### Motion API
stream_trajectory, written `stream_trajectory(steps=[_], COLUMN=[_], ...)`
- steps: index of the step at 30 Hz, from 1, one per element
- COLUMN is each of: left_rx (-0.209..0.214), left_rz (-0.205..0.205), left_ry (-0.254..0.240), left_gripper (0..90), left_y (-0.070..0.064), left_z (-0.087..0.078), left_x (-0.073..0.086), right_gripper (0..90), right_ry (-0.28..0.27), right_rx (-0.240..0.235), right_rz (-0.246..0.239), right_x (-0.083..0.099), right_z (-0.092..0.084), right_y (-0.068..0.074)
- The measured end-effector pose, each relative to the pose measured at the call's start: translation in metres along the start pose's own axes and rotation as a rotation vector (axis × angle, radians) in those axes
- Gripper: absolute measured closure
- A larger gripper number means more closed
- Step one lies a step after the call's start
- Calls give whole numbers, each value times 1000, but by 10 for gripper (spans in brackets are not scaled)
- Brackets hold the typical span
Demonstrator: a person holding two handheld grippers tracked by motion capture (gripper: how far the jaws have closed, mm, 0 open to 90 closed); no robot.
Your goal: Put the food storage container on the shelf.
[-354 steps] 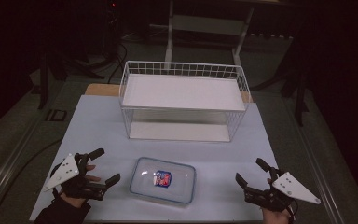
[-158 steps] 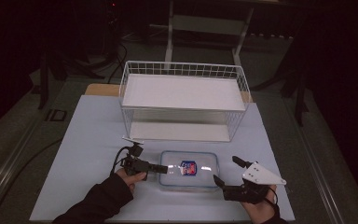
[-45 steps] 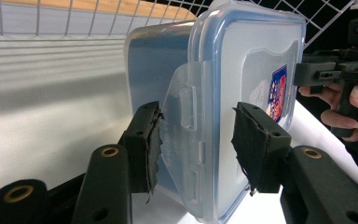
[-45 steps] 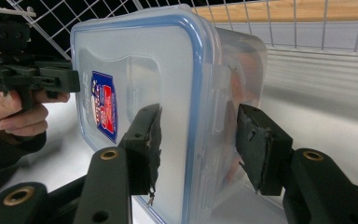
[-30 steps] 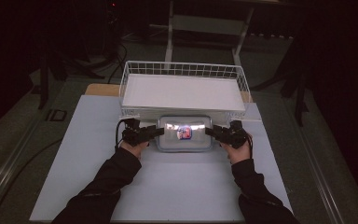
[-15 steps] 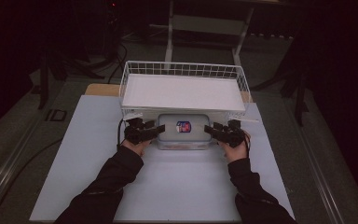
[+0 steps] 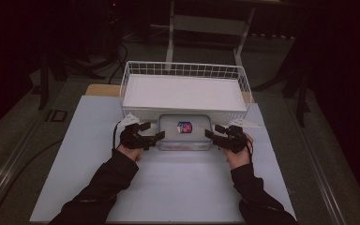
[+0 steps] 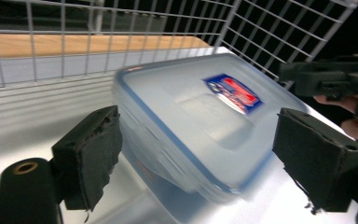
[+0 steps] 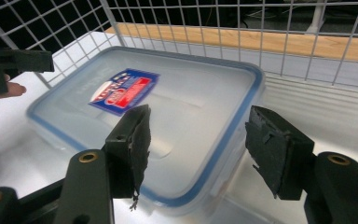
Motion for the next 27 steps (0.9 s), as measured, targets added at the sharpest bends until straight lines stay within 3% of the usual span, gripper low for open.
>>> stream_trajectory(steps=[5, 6, 9, 13, 15, 19, 21, 25, 27], left_rx=[28, 30, 41, 47, 48, 51, 50, 80, 75], left_rz=[19, 26, 43, 75, 71, 81, 101, 94, 108], left_ry=[10, 20, 40, 63, 54, 54, 69, 76, 76], left_gripper=[139, 83, 29, 9, 9, 9, 9, 9, 8], left_y=[-11, -13, -21, -29, -32, -39, -44, -54, -58], left_z=[-16, -18, -25, -38, -45, -57, -61, -66, -69], left_x=[1, 2, 4, 3, 3, 6, 9, 16, 19], right_gripper=[396, 413, 449, 513, 545, 645, 725, 896, 898], right_ry=[-13, -15, -21, 0, 7, 22, 47, 85, 117], right_rx=[-14, -31, -57, -86, -90, -98, -94, -115, -131], right_rz=[-7, -14, -14, -35, -46, -59, -92, -104, -102], right_x=[0, -1, -2, 1, 3, 7, 11, 18, 24], right_z=[-8, -13, -19, -22, -23, -23, -20, -15, -9], right_y=[9, 17, 27, 41, 45, 52, 57, 64, 68])
Point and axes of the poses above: each handheld gripper's, and its own axes: z roughly forward along the jaws, x roughly out of its underside, y roughly to its left, the point moved 5 cm from there along z, roughly forward along the jaws, and after that the axes turned 5 degrees about z, right-handed, at the moved point
